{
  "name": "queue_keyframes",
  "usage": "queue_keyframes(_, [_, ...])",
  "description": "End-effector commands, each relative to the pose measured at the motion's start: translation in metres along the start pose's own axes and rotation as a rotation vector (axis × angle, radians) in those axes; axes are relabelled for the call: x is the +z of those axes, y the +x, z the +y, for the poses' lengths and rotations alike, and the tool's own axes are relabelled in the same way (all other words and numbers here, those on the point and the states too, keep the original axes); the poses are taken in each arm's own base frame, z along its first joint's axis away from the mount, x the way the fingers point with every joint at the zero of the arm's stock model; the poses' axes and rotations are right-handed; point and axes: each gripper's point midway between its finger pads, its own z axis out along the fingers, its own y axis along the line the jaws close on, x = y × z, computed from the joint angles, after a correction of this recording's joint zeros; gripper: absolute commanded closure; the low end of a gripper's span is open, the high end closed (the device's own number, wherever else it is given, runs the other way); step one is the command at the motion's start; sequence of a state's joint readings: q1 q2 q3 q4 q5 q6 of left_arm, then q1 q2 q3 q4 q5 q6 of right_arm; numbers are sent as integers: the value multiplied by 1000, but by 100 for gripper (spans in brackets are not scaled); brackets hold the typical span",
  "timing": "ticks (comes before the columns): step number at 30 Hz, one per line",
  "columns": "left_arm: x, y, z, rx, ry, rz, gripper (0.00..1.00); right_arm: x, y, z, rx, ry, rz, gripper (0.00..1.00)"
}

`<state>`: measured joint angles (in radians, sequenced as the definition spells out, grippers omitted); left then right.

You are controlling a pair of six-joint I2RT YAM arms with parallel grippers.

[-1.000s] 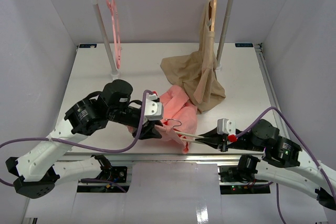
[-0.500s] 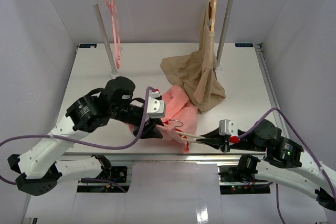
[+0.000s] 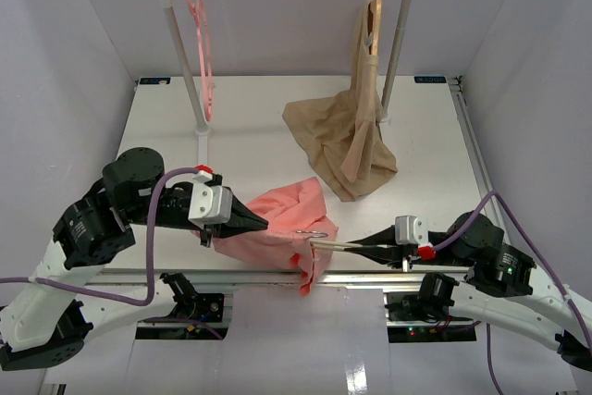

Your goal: Place the t-shirt on the hanger

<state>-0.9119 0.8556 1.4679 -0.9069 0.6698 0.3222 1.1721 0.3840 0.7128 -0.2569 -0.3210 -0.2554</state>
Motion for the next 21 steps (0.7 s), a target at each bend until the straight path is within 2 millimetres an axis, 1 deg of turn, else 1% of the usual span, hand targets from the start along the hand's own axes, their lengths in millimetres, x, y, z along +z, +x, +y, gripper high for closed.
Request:
queue_keyframes(1, [10,18,5,-38,0,43,76,-5,-54,-10,-78,33,-165,92])
queue_keyframes(3, [12,22,4,-53,13,61,64,-4,-53,-11,-75,34,-160,92])
queue_keyframes(5, [12,26,0,-73,39,82,57,-3,-52,-12,-74,37,-155,92])
queue_keyframes(6, [11,27,-5,-84,61,91,55,-3,-52,-12,-72,37,-154,92])
queue_keyframes(9, [14,35,-10,-141,109,151,52,-2,-51,-13,-73,42,-147,92])
queue_keyframes(13, [21,58,-6,-220,111,255,54,0,-46,-17,-71,58,-124,92])
queue_keyframes(15, [22,58,-7,-219,121,250,54,2,-44,-19,-70,63,-111,92])
queue_keyframes(18, [21,51,-9,-214,138,230,54,4,-41,-22,-61,74,-90,92])
queue_keyframes(21, [22,54,-10,-251,132,254,53,6,-39,-25,-52,87,-74,92])
